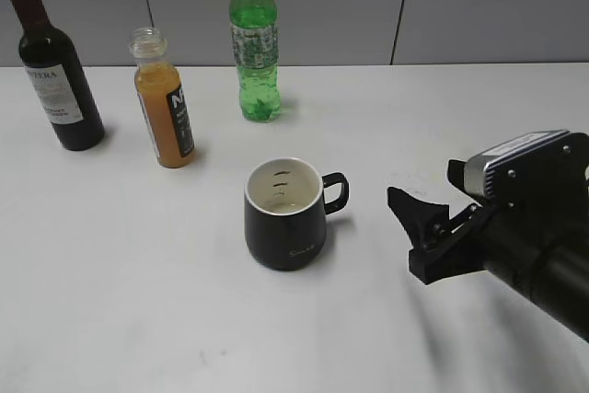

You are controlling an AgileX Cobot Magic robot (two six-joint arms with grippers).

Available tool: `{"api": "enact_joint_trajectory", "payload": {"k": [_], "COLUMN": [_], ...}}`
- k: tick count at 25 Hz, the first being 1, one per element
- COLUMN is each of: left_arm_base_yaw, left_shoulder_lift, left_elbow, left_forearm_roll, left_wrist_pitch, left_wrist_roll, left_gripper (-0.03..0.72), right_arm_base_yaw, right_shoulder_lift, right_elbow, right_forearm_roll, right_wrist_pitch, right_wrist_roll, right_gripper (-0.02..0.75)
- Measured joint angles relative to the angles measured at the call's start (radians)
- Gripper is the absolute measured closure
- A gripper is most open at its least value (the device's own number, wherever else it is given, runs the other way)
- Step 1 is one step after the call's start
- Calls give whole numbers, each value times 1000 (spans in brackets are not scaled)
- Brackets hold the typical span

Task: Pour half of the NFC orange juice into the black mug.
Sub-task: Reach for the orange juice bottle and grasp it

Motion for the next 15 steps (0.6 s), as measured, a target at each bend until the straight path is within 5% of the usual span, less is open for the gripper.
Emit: {"api": "enact_joint_trajectory", "payload": {"k": [10,15], "left_arm_base_yaw": [0,0], "left_shoulder_lift": [0,0], "left_elbow": [0,0], "left_forearm_roll": [0,0], "left_wrist_pitch": [0,0], "left_wrist_roll": [0,0], "left_gripper": [451,451], "right_arm_base_yaw": [0,0], "right_shoulder_lift": [-292,-346], "right_elbow": [-264,-341], "right_forearm_roll": [101,-54], "right_wrist_pitch": [1067,1411], "right_wrist_roll": [-276,-143], "right_gripper": [150,150]}}
